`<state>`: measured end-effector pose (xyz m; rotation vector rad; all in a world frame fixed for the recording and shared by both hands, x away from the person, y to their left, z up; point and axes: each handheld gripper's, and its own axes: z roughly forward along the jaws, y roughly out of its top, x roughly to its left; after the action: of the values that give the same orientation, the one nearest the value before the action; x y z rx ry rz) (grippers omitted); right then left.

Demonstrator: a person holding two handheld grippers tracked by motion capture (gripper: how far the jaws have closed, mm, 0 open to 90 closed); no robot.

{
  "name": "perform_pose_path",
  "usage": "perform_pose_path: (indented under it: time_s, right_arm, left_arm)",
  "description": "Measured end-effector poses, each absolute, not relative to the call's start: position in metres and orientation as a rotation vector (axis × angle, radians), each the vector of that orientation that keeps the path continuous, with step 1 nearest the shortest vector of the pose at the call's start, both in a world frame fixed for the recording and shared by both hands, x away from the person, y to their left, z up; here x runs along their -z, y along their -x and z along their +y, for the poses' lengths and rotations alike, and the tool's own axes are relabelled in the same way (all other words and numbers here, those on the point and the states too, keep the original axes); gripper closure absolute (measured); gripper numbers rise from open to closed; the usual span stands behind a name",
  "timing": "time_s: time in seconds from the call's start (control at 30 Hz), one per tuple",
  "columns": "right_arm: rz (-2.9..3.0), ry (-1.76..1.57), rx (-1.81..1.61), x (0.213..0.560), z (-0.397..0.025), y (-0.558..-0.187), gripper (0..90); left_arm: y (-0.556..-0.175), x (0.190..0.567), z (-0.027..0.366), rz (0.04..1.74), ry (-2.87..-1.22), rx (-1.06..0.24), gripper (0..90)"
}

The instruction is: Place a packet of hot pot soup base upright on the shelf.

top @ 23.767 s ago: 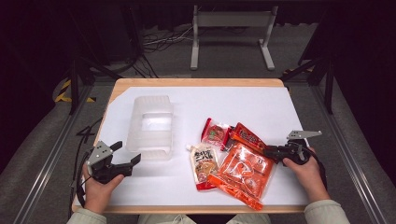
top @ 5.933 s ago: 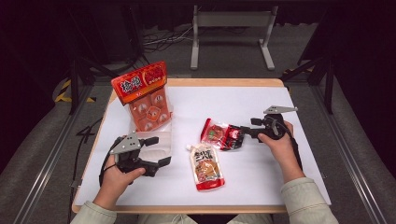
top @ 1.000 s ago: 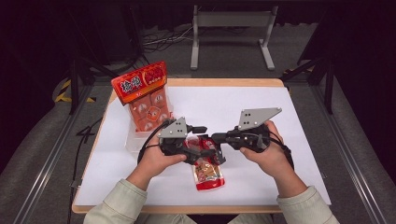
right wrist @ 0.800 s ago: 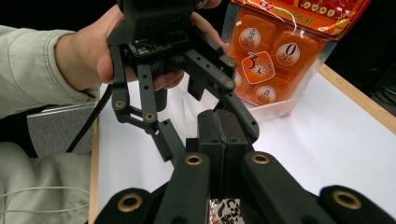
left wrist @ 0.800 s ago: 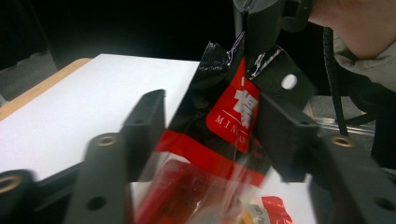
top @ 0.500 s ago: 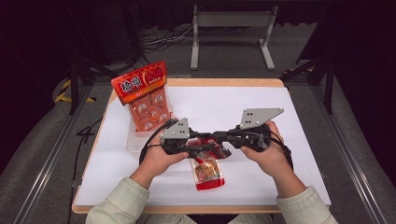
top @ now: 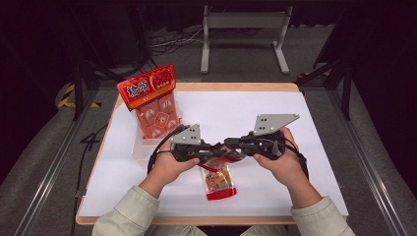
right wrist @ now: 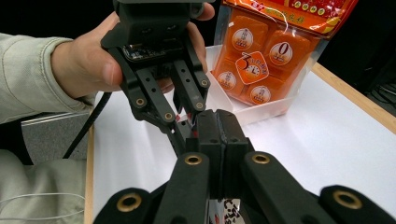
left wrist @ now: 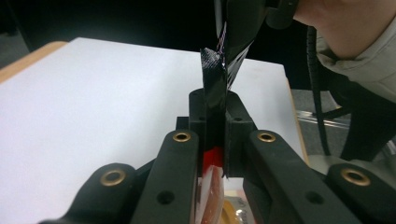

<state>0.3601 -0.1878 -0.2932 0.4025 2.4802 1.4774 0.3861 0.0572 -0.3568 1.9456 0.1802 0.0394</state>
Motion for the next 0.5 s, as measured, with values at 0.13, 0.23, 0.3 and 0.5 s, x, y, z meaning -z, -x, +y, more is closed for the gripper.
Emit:
perform_pose_path:
  time_s: [0.13, 0.23, 0.3, 0.5]
  right_arm:
    - [2.473, -0.409, -1.499, 0.294, -0.189, -0.361, 88.7]
    - [2.441, -0.423, -1.542, 0.293, -0.190, -0.361, 85.5]
    - [2.418, -0.436, -1.566, 0.293, -0.192, -0.361, 82.5]
    - [2.341, -0.504, -1.603, 0.292, -0.203, -0.362, 67.4]
  left_arm:
    - [-0.386, 0.355, 0.058, 0.191, -1.940, -0.033, 87.9]
    - [-0.387, 0.353, 0.060, 0.195, -1.923, -0.032, 88.9]
    - [-0.388, 0.351, 0.061, 0.205, -1.917, -0.042, 89.1]
    - [-0.391, 0.348, 0.071, 0.243, -1.888, -0.043, 89.4]
